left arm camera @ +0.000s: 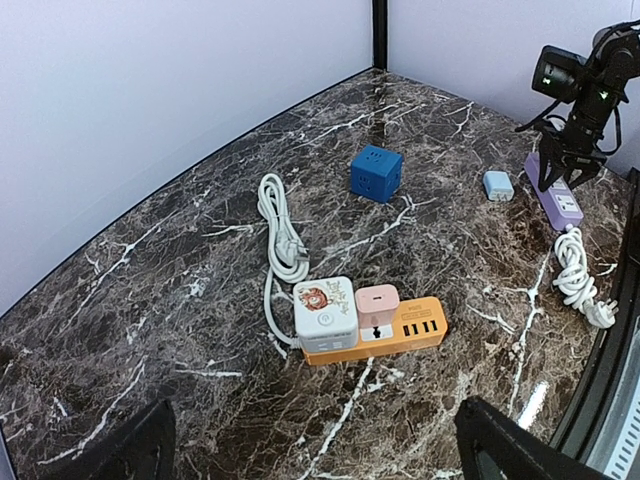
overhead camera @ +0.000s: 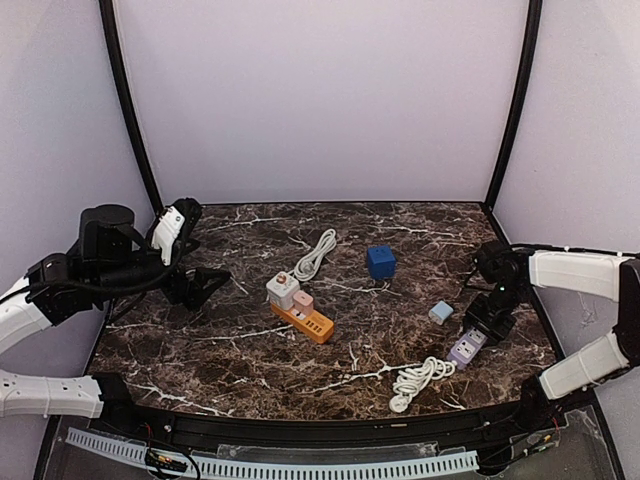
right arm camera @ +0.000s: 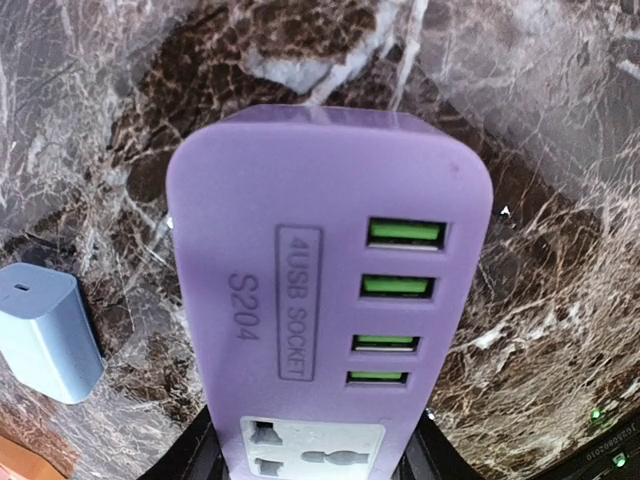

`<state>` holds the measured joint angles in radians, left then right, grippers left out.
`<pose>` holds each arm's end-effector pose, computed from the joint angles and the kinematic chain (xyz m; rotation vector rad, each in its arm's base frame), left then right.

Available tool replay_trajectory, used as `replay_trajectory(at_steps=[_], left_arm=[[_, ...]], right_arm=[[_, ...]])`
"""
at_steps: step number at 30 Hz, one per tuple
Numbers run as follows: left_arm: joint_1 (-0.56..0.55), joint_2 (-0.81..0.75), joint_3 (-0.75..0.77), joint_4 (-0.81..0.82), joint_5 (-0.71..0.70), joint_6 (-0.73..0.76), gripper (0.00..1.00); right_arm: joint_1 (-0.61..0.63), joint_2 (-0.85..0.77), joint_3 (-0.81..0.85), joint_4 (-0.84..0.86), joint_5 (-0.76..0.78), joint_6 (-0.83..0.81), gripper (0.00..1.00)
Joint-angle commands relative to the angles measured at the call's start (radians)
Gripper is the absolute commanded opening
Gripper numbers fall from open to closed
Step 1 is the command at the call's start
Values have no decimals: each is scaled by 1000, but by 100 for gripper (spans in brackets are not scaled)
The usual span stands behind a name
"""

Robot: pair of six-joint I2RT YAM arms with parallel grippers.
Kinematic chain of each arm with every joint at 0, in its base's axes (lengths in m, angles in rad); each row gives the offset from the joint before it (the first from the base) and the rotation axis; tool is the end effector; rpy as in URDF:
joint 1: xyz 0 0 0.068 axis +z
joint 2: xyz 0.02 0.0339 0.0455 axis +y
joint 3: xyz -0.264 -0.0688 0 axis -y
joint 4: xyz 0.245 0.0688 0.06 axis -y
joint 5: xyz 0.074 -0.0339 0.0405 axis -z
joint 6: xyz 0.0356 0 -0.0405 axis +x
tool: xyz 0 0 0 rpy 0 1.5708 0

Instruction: Insert the plug

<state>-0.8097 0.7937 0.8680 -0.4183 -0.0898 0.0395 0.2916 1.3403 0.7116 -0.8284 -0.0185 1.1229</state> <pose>0.1249 -0.1265 0.3428 0.7418 1.7895 -0.4314 0.1967 0.0597 0.1661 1.2358 2.8040 0.1349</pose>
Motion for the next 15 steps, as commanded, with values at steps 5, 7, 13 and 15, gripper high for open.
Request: replay_trajectory(at_steps=[5,7,13,15], left_arm=[[6,1,-2,1,4,-16,99],[6,-2,-4,-1,4,-18,99],[6,0,-6,1,8,-13,99],[7,6,-3,4,11,-10,99]], right_arm=[[-6,-23,84,-33,75,-91,0],[-6,-17,120,-46,72,-125,0],[1,-7,229,-101,87,-186,0],[8,-5,262,-115,88,-200,0]])
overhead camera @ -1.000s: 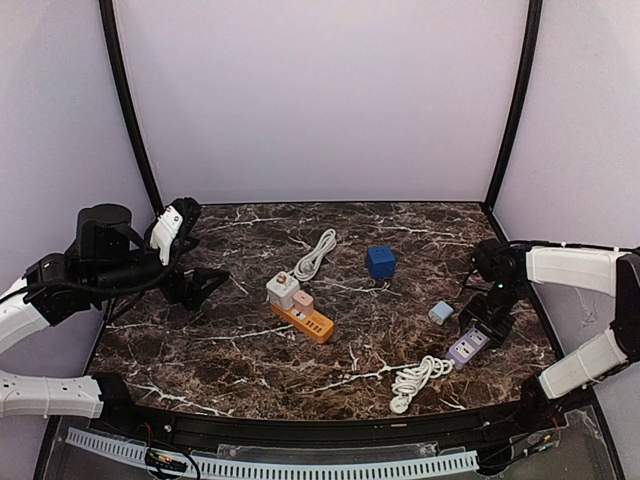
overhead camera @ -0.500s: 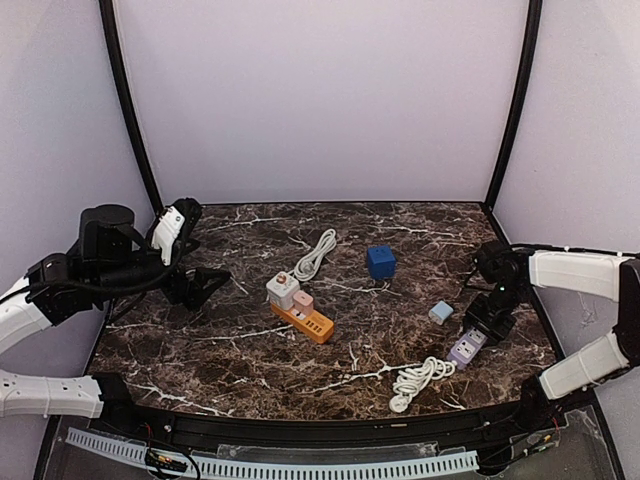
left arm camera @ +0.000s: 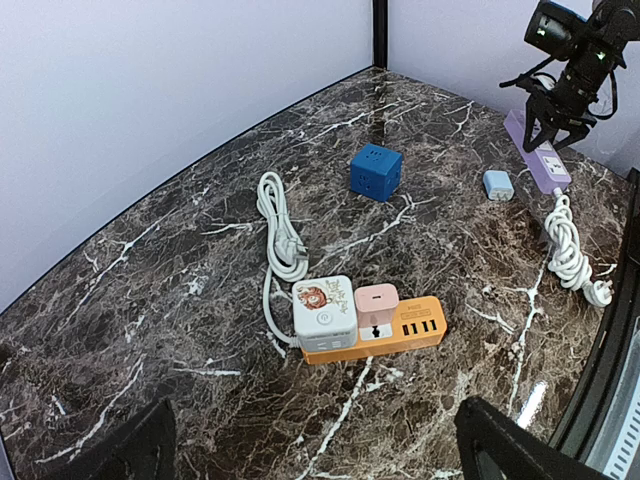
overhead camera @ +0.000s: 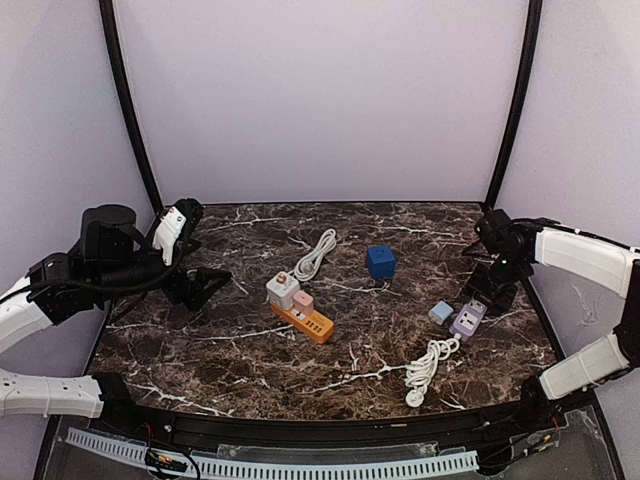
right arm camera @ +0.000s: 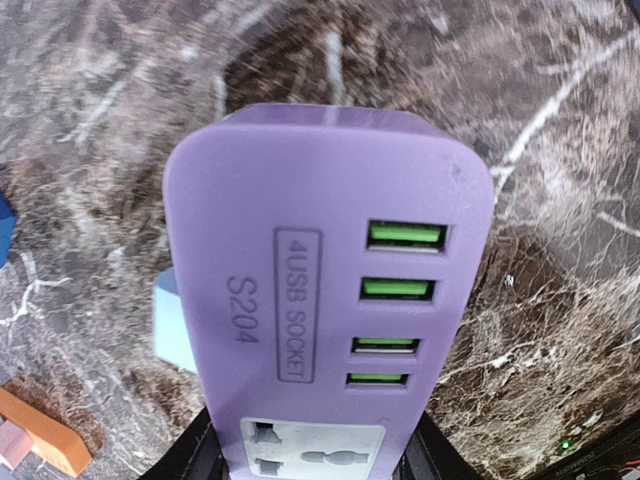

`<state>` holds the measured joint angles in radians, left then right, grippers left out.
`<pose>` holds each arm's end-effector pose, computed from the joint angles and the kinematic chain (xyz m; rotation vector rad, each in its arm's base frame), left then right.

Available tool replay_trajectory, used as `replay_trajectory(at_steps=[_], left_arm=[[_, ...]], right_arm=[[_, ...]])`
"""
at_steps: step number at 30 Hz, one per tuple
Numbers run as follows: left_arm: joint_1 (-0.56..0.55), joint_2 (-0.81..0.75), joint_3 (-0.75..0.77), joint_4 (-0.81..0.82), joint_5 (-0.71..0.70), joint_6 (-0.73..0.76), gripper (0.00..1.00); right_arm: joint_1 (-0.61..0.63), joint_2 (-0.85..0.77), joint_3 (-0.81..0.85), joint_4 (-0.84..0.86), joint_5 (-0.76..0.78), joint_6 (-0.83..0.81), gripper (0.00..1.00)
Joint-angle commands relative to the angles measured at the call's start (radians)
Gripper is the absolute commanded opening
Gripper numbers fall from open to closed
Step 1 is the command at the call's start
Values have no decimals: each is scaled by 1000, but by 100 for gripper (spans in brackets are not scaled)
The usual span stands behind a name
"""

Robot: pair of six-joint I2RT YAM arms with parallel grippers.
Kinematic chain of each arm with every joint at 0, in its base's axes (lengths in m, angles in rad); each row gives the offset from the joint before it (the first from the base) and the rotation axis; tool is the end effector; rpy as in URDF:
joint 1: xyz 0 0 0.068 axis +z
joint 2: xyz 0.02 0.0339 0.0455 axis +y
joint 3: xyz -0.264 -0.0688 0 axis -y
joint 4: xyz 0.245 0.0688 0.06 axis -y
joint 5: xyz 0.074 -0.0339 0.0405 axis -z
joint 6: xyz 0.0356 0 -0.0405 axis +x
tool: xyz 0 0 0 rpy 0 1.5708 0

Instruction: Insert the plug

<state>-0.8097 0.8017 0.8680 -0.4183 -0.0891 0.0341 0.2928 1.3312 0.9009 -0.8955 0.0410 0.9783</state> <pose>0.1262 -0.1279 0.3416 0.7411 1.7989 -0.4331 0.2222 0.0655 0.2160 0.9868 2.7436 0.1650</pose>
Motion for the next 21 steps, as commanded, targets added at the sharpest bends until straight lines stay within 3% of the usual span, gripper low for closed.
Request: replay_trajectory(at_steps=[1,21], left_arm=[[6,0,-2,5,11,-5,99],[6,19,-4,36,21,-29,99]], right_arm=[[15,7,89,-50,28,-63,0],[383,324,390,-101,61,-158,0]])
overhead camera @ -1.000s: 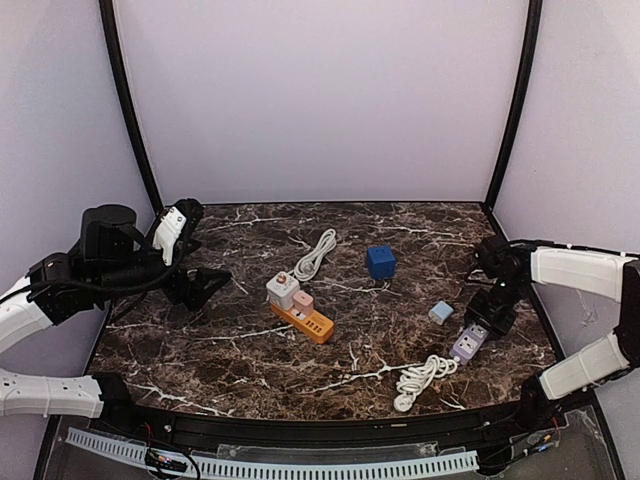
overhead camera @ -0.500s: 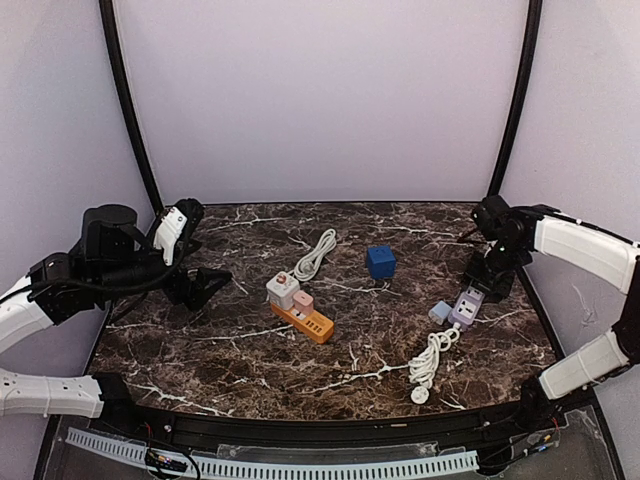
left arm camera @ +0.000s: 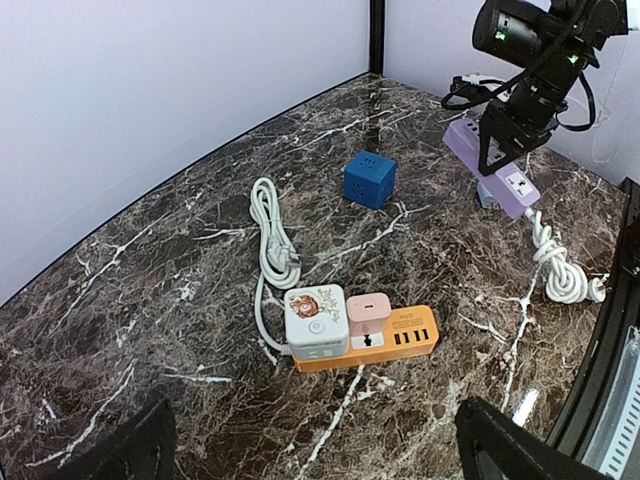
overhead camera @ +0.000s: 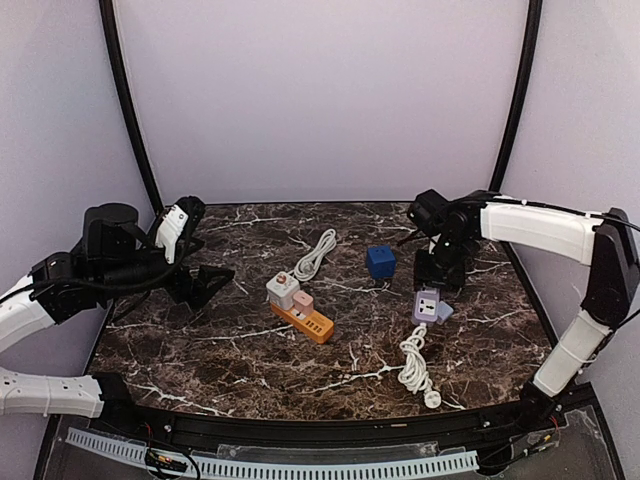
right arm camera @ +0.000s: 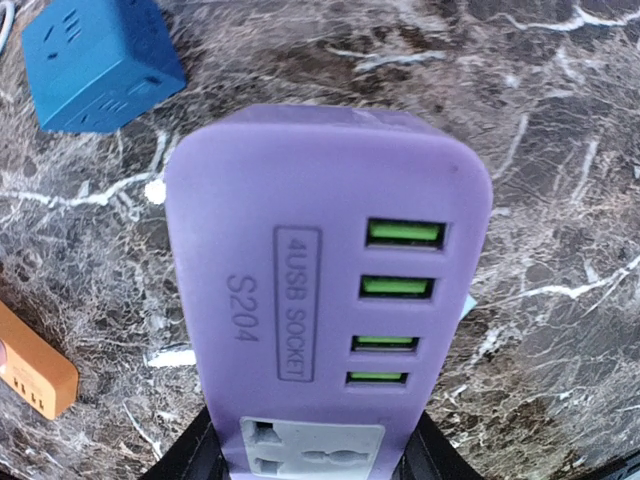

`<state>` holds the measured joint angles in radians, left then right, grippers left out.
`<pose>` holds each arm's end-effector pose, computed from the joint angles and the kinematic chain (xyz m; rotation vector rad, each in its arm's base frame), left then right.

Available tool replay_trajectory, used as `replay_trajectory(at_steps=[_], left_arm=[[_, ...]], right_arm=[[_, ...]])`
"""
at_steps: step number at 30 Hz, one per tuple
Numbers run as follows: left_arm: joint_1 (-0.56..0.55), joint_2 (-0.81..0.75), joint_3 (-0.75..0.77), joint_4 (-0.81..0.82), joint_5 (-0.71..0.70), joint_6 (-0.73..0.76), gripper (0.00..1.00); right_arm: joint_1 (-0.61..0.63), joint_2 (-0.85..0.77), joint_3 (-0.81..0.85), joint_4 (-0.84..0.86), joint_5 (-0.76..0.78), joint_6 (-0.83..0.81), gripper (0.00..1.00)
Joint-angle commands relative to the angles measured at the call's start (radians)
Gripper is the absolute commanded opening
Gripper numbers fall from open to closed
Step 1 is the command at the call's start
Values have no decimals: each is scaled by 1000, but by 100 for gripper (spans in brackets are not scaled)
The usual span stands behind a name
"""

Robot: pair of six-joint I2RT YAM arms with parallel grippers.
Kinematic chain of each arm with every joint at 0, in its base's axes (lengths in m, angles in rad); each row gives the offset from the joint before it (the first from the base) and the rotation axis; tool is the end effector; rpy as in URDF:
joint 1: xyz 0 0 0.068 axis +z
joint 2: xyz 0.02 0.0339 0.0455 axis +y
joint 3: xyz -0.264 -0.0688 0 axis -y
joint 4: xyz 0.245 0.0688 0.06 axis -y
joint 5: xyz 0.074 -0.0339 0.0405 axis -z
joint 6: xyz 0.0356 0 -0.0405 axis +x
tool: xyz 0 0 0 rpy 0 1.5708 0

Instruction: Insert the plug

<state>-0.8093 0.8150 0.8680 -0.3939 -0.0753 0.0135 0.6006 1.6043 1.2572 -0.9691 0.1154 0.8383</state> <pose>0.1286 -0.1310 0.3419 0.7275 1.7964 -0.4630 0.2557 0.1702 0.2446 0.3617 2.8495 0.1175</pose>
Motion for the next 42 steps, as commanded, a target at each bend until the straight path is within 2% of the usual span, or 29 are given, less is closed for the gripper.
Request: replay_trajectory(at_steps=[1,14,24,33,35,36,40,42], left_arm=[[5,8,-4,12,10,-9,99],[5,-4,-10,6,-9,-54,99],[5,7,-9,14,-16,-54,99],[6,16,-10,21,-27,-35,99],[5,18,-10,23,-29,-28,99],[5,19,-11,24,-30,-26,99],[5,24,-11,26,-34,-20,99],[6,26,-9,28,-35,7,99]], right_arm=[[92,66,36,-17,-26,-18,0],[224,268,112,71,-111,-74,0],[232,420,255,43,-135,-148,0],[231,490,322,21,-146,-183,0],[231,501,340,6,-135,-179,6],[231,504,347,3,-139,-183,13],[231,490,360,2,-137,-187,30],[230,484,365,-1,-136,-189,35]])
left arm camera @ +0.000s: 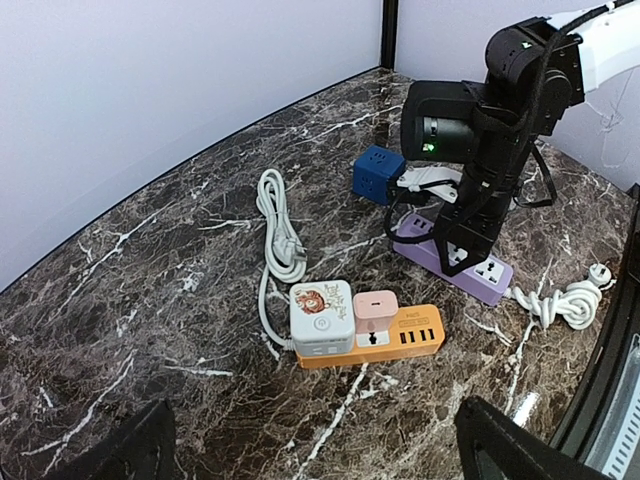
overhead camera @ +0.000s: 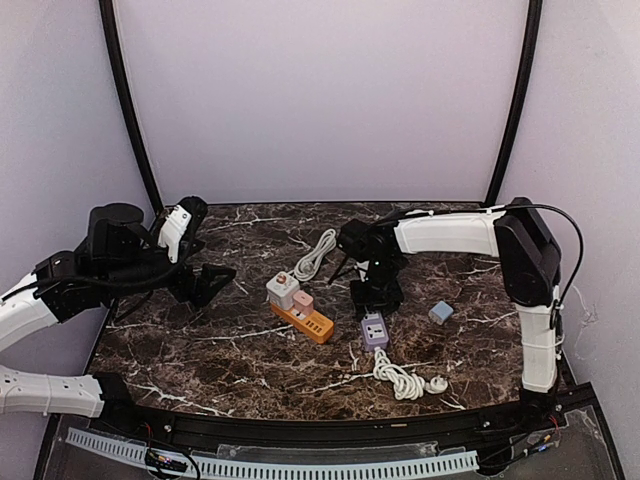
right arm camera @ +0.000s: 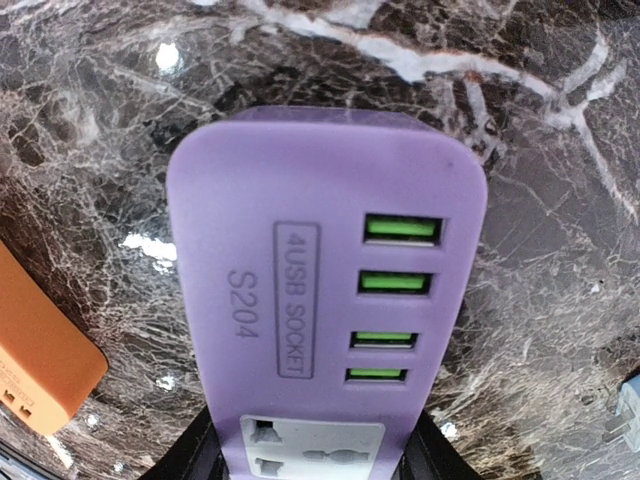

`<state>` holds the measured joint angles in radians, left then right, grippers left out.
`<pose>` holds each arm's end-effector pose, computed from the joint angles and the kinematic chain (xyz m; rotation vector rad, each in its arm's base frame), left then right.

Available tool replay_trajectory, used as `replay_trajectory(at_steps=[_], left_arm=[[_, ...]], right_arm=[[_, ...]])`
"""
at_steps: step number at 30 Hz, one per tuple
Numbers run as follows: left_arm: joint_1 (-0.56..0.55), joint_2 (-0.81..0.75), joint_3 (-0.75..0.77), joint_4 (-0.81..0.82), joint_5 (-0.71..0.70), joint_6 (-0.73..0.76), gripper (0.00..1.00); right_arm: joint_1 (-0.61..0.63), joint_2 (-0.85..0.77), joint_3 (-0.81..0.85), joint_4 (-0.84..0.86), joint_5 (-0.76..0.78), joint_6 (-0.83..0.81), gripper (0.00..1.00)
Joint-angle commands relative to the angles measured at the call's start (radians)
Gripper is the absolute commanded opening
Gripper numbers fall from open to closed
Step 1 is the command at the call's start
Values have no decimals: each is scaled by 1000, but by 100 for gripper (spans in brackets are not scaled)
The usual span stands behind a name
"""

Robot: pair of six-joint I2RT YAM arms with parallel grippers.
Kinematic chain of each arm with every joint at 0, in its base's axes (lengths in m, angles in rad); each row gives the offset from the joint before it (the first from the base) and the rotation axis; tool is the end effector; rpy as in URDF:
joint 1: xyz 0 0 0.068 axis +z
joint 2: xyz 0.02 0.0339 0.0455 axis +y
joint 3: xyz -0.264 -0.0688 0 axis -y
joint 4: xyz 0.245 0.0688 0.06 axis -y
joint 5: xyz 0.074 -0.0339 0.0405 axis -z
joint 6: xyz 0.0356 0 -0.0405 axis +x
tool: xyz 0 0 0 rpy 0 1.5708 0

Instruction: Insert the plug

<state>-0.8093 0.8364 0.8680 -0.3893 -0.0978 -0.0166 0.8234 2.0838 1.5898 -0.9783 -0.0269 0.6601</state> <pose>0.1326 -0.1341 0.3388 0.6927 1.8269 -0.4562 0.2743 0.2973 0.1711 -0.2536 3.0738 0.1333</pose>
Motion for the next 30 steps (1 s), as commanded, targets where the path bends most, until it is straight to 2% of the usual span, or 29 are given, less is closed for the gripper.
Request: replay_trajectory(at_steps=[1,3,6,15,19,21,23,30], left_arm=[[6,8,-9,24,-13,45,99],[6,11,-8,24,-9,53,99],[6,15,-5,21,-7,61,99],[5,11,1,11,2,67,99],[5,7,6,4,3,64,99],[5,4,10,0,4,62,99],[6,1,14,-6,4,62,99],[5,-10,23,-24,7,74,99]], right_arm=[[8,2,34,5,7,-13,43],[8,-4,36,-1,8,-16,63],[8,-24,37,-5,11,-22,81],[-5,-99,110,-44,23,-68,88],[-27,-145,114,-34,83,-57,91],[-36,-159,113,-29,133,-42,98],[-51,-162,112,-23,163,-33,99],[-97,-158,34,122,210,-75,99]])
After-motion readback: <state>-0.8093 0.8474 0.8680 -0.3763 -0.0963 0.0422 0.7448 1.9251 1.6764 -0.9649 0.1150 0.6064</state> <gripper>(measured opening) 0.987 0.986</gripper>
